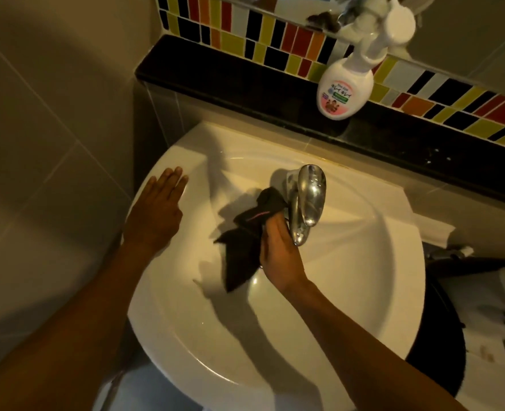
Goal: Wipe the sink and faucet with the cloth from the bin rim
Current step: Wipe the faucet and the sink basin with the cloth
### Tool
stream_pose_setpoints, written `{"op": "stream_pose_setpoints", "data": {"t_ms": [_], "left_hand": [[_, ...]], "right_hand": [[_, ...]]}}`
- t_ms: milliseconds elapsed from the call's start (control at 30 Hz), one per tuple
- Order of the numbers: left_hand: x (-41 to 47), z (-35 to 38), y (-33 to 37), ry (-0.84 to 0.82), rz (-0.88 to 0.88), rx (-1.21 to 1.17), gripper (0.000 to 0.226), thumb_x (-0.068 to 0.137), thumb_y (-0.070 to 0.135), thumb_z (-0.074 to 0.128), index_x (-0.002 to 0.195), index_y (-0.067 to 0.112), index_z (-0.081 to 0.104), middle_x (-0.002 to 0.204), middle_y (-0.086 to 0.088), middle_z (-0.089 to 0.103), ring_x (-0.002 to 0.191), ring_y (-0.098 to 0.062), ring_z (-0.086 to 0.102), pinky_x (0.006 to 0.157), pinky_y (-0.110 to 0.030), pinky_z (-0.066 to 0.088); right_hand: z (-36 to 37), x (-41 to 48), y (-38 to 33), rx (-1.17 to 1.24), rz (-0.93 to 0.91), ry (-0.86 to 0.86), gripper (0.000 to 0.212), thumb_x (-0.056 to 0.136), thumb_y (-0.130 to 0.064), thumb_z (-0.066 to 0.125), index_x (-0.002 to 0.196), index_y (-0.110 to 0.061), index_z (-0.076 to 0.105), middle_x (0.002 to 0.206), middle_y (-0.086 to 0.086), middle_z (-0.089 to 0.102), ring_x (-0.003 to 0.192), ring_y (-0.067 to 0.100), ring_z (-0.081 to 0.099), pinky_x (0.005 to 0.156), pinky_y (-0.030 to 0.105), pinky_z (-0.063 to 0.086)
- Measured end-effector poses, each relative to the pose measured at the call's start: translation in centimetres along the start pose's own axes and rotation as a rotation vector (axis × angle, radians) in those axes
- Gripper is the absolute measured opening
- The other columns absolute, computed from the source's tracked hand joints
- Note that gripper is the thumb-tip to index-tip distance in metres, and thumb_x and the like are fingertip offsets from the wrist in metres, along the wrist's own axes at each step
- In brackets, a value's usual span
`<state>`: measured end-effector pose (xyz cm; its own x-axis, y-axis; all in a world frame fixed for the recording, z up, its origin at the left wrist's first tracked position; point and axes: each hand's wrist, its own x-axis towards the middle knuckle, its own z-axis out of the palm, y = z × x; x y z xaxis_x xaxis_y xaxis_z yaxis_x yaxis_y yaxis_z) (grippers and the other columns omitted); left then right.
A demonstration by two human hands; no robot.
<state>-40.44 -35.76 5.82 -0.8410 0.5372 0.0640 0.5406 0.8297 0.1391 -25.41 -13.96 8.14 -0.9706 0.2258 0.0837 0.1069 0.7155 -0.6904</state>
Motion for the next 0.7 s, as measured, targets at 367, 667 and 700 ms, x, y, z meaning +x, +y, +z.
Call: {"op": "stream_pose_setpoints", "data": {"t_ms": [367, 667, 700], "left_hand": [[0.2, 0.9, -0.6, 0.022, 0.030, -0.033, 0.063, 0.089, 0.012, 0.049, 0.148, 0.010, 0.028, 0.155, -0.011, 0.029, 0.145, -0.027, 0.021, 0.119, -0.046, 0.016], [0.2, 0.5, -0.4, 0.020, 0.044, -0.015, 0.061, 0.088, 0.015, 0.045, 0.147, 0.007, 0.030, 0.153, -0.015, 0.032, 0.143, -0.033, 0.025, 0.117, -0.050, 0.019], [0.1, 0.5, -0.5, 0.013, 0.038, -0.015, 0.061, 0.088, 0.015, 0.044, 0.147, 0.007, 0.030, 0.154, -0.015, 0.031, 0.143, -0.033, 0.024, 0.117, -0.050, 0.019]], "right_hand": [[5.2, 11.3, -1.0, -0.280, 0.329, 0.114, 0.056, 0.097, -0.038, 0.032, 0.141, -0.003, 0.029, 0.144, 0.019, 0.038, 0.134, 0.032, 0.033, 0.114, 0.040, 0.026], [4.8, 10.2, 1.3, -0.389, -0.135, 0.043, 0.037, 0.090, -0.023, 0.045, 0.121, -0.008, 0.057, 0.120, 0.011, 0.062, 0.114, 0.030, 0.051, 0.109, 0.041, 0.030], [4.5, 9.4, 1.9, -0.387, -0.162, 0.052, 0.036, 0.086, -0.016, 0.051, 0.119, -0.006, 0.058, 0.119, 0.014, 0.063, 0.114, 0.030, 0.050, 0.108, 0.040, 0.031]]}}
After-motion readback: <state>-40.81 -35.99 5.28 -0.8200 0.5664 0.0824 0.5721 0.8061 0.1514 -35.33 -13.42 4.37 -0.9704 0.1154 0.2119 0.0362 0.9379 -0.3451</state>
